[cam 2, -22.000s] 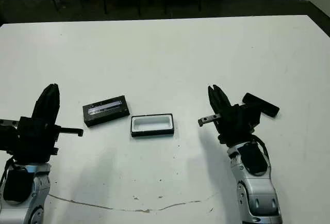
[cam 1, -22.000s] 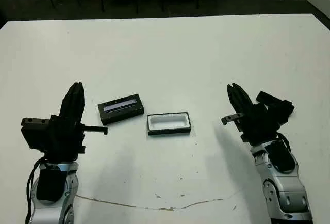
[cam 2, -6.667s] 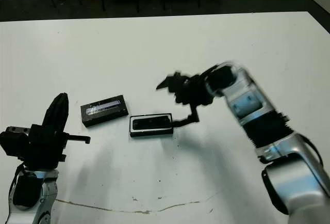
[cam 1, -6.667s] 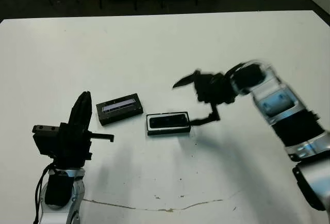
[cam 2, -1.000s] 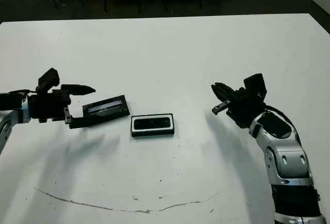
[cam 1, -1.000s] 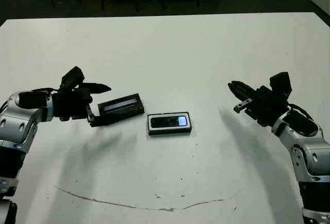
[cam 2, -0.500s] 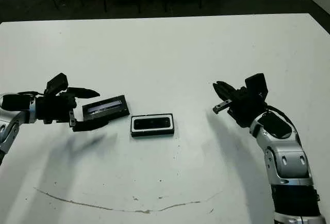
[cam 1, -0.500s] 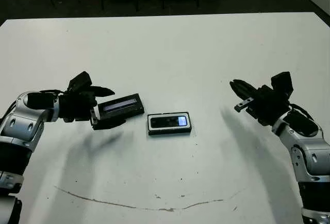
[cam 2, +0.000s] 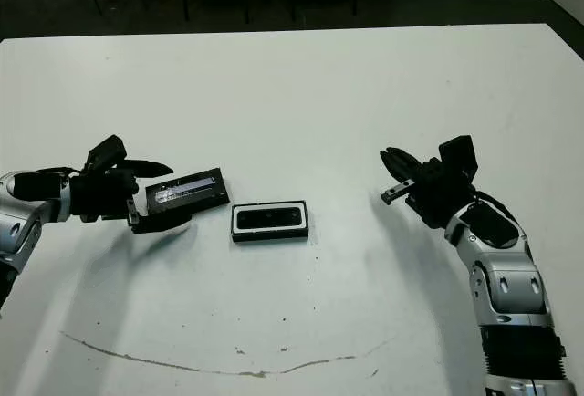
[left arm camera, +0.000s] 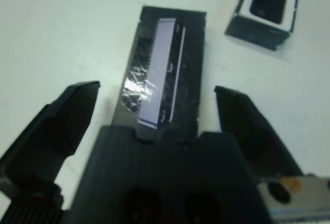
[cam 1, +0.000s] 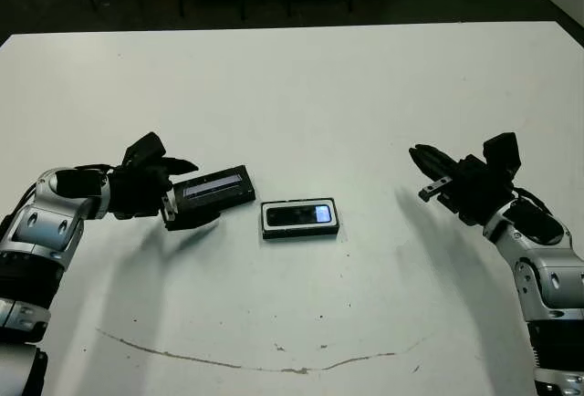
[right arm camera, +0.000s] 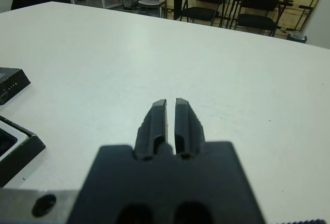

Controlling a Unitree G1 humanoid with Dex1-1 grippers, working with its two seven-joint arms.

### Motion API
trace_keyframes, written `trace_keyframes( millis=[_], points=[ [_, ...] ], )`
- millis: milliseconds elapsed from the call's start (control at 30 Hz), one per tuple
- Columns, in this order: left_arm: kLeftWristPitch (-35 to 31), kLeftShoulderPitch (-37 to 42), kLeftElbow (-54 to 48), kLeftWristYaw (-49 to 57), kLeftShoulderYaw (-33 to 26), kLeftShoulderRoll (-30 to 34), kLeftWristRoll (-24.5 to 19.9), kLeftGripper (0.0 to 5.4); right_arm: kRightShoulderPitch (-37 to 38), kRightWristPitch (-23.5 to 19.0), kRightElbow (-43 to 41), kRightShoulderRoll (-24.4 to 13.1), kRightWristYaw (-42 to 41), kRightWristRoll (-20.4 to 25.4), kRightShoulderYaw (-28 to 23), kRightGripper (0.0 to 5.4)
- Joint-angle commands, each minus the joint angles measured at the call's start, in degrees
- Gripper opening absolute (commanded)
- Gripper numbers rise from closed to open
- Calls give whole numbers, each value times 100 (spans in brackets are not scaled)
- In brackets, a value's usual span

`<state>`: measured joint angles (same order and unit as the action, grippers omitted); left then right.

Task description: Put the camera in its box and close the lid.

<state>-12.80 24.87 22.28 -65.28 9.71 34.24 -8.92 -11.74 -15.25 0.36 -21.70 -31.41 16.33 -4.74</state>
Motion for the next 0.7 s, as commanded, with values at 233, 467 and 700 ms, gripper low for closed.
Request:
trace_keyframes(
  millis=[233, 467, 700],
  points=[
    [-294, -57, 70, -328, 86, 186, 63, 492, 78, 2, 16, -55, -18, -32, -12, 0],
    [-525, -266, -151, -170, -19, 252, 59, 357, 97, 29, -10, -62, 19, -104, 30, 0],
    [-640, -734, -520, 48, -538, 213, -424, 268, 88, 45, 61, -18, -17, -55, 29, 0]
  ],
)
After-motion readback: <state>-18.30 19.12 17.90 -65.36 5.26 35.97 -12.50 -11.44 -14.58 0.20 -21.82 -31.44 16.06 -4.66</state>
